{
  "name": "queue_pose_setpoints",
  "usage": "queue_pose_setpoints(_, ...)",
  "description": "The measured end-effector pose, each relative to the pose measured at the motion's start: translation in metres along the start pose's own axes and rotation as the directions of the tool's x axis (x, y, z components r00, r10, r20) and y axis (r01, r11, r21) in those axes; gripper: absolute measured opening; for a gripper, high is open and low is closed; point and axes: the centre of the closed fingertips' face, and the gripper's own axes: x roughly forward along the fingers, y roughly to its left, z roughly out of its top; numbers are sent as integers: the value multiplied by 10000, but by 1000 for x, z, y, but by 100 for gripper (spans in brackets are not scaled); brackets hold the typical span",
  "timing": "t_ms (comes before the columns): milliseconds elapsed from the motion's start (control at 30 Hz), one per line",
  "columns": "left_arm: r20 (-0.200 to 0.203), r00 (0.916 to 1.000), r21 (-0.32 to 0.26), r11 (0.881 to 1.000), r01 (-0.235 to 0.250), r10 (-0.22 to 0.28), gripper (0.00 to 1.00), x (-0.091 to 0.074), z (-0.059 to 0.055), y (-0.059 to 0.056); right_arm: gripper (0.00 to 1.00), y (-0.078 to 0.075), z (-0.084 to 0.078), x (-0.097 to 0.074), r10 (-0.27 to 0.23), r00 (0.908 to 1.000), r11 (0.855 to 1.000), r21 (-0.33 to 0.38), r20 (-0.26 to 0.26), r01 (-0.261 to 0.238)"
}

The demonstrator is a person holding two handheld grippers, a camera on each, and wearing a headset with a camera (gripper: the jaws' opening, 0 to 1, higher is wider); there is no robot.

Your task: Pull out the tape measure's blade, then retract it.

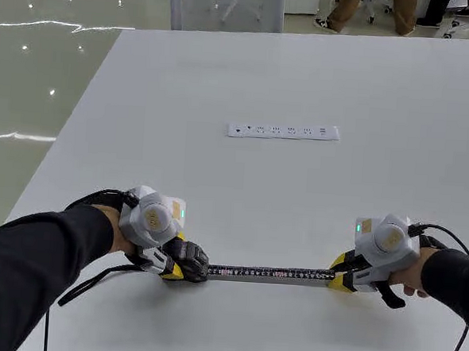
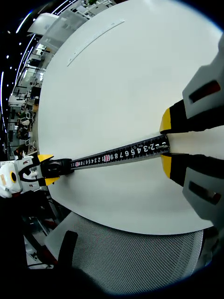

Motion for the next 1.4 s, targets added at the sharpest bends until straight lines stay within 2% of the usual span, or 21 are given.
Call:
queue_pose_setpoints(300, 27, 9999, -446, 9989, -107, 108, 33, -2, -2, 1, 18, -1, 3, 1, -349, 9994, 9992, 194, 63, 348)
queue_pose_setpoints(433, 522, 9894, -1299, 9833, -1278, 1355, 46, -10, -4, 19, 38, -7, 11, -1, -947, 9946, 9955, 127, 419, 943)
queue_pose_setpoints(467, 729, 9796, -1779, 9689, -1719, 1872, 53, -14, -5, 25, 39, -7, 15, -2, -1062, 9924, 9943, 120, 616, 1056)
queue_pose_setpoints(533, 1135, 9681, -2725, 9440, -1858, 2233, 62, -21, -5, 29, 43, -9, 20, -6, -1417, 9863, 9899, 133, 843, 1411)
queue_pose_setpoints(600, 1404, 9613, -3632, 9156, -1727, 2370, 71, -26, -6, 28, 51, -10, 25, -9, -1732, 9779, 9846, 462, 1169, 1689)
queue_pose_setpoints(633, 1484, 9573, -4213, 8917, -1658, 2481, 76, -29, -9, 28, 55, -10, 28, -13, -1936, 9718, 9804, 647, 1343, 1864)
queue_pose_setpoints(667, 1592, 9538, -4440, 8814, -1612, 2546, 79, -30, -11, 28, 59, -9, 29, -15, -2017, 9685, 9784, 760, 1457, 1924)
queue_pose_setpoints(767, 1870, 9377, -4937, 8533, -1681, 2929, 87, -38, -17, 25, 63, -7, 31, -26, -2569, 9492, 9646, 1094, 1819, 2401)
queue_pose_setpoints(800, 2072, 9257, -5250, 8344, -1677, 3164, 90, -41, -18, 23, 64, -4, 32, -30, -2687, 9421, 9610, 1225, 2007, 2480)
queue_pose_setpoints(900, 2370, 9164, -6164, 7790, -1148, 3226, 100, -44, -25, 10, 72, 1, 31, -44, -3199, 9177, 9423, 1799, 2357, 2822)
queue_pose_setpoints(967, 2531, 9035, -6638, 7415, -979, 3459, 100, -48, -29, 1, 75, 6, 30, -54, -3468, 9030, 9314, 2067, 2534, 2997)
queue_pose_setpoints(1000, 2584, 8985, -6765, 7304, -939, 3549, 100, -49, -31, -3, 77, 7, 29, -60, -3661, 8933, 9232, 2227, 2609, 3133)
queue_pose_setpoints(1033, 2533, 8952, -6792, 7263, -1053, 3667, 100, -51, -36, -8, 79, 8, 28, -69, -3995, 8766, 9056, 2641, 2682, 3319)
queue_pose_setpoints(1067, 2552, 8913, -6829, 7224, -1083, 3748, 100, -53, -37, -11, 81, 9, 27, -73, -4117, 8685, 8971, 2902, 2761, 3330)
queue_pose_setpoints(1100, 2700, 8810, -6888, 7173, -1052, 3885, 100, -57, -36, -14, 82, 10, 26, -78, -4243, 8587, 8894, 3106, 2874, 3355)
queue_pose_setpoints(1133, 2960, 8583, -6803, 7233, -1186, 4192, 100, -64, -34, -15, 84, 12, 24, -85, -4420, 8489, 8767, 3397, 2898, 3405)
queue_pose_setpoints(1200, 2840, 8607, -6849, 7176, -1262, 4224, 100, -71, -41, -21, 85, 16, 18, -97, -4694, 8353, 8521, 3947, 2862, 3436)
queue_pose_setpoints(1267, 2762, 8612, -6932, 7091, -1290, 4267, 100, -77, -44, -24, 88, 19, 16, -105, -4842, 8220, 8417, 4162, 2997, 3440)
queue_pose_setpoints(1333, 2772, 8518, -6970, 7032, -1401, 4445, 100, -88, -44, -25, 91, 22, 11, -111, -4922, 8164, 8356, 4267, 3021, 3460)
queue_pose_setpoints(1367, 2864, 8384, -6957, 7023, -1509, 4638, 100, -95, -42, -24, 93, 24, 8, -114, -4985, 8144, 8319, 4282, 2972, 3530)
queue_pose_setpoints(1400, 2882, 8322, -6963, 7003, -1575, 4737, 100, -99, -41, -23, 93, 26, 7, -115, -4995, 8147, 8323, 4240, 2945, 3571)
